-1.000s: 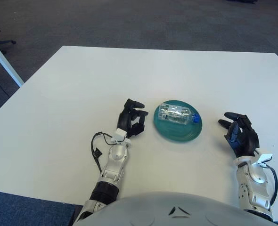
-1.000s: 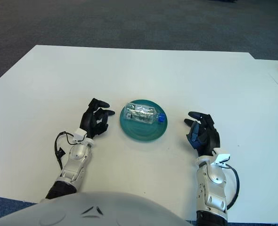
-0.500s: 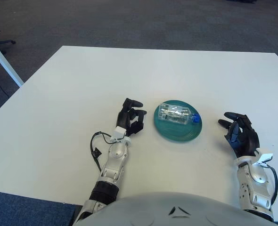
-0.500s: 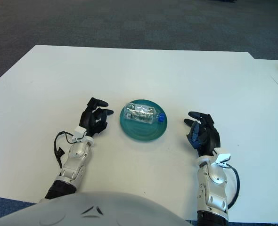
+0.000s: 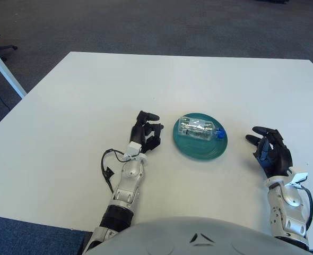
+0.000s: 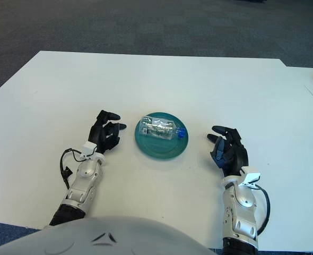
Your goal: Put the bottle into the plate.
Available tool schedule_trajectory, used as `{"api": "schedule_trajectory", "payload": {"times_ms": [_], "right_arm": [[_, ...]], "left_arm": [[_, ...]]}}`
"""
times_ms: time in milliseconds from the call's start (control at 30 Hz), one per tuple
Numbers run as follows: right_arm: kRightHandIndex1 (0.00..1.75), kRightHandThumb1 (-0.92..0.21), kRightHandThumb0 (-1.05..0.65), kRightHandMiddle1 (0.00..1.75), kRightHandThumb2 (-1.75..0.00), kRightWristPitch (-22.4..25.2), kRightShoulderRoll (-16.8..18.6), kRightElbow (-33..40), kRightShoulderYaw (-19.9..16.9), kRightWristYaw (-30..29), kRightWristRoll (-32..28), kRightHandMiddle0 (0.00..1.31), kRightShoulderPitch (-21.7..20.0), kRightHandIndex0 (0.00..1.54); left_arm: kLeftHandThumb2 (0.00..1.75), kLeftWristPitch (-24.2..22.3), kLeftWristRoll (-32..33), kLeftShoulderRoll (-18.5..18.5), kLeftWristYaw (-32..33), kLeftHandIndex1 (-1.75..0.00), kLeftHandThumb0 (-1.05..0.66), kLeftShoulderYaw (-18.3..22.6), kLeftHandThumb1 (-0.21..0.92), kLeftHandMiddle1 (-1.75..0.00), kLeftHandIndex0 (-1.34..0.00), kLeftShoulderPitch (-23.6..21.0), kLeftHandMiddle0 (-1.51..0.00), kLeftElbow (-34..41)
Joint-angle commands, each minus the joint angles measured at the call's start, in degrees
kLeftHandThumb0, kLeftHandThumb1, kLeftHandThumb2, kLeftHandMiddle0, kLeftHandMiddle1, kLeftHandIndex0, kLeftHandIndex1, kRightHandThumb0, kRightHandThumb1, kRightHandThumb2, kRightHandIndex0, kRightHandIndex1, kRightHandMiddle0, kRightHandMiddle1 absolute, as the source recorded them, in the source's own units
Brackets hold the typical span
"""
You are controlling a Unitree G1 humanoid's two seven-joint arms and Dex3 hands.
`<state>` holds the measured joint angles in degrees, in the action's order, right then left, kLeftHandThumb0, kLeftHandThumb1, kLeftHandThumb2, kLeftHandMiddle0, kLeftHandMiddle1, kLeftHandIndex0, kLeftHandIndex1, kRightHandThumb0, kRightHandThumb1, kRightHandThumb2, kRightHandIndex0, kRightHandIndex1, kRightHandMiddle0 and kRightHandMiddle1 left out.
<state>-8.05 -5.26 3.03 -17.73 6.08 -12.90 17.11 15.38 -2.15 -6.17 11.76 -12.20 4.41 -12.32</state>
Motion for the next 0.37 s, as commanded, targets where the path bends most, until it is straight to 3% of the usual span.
{"api": "schedule_trajectory", "payload": {"times_ms": [0,333], "right_arm": [[1.12,-0.75,-0.57,1.29,-0.91,1.88,0.47,-0.47,0.49,-0.08,-0.25,0.19,1.03,0.54],[1.12,-0.72,-0.53,1.26,-0.95,0.95,1.21,-0.36,1.31,-0.05,-0.09,0.16,0.75,0.50]], "left_arm": [[0.62,-2.57,0.31,-4.10,0.80,-1.70,-0.36,-0.41,0.83,-1.01,-0.29,2.79,-0.66,-2.30],[0.61,1.05,-0.42,-3.83,1.58,-1.67,-0.36,-0.92,0.81,-1.02,-0.32,1.87,-0.66,-5.65]]}}
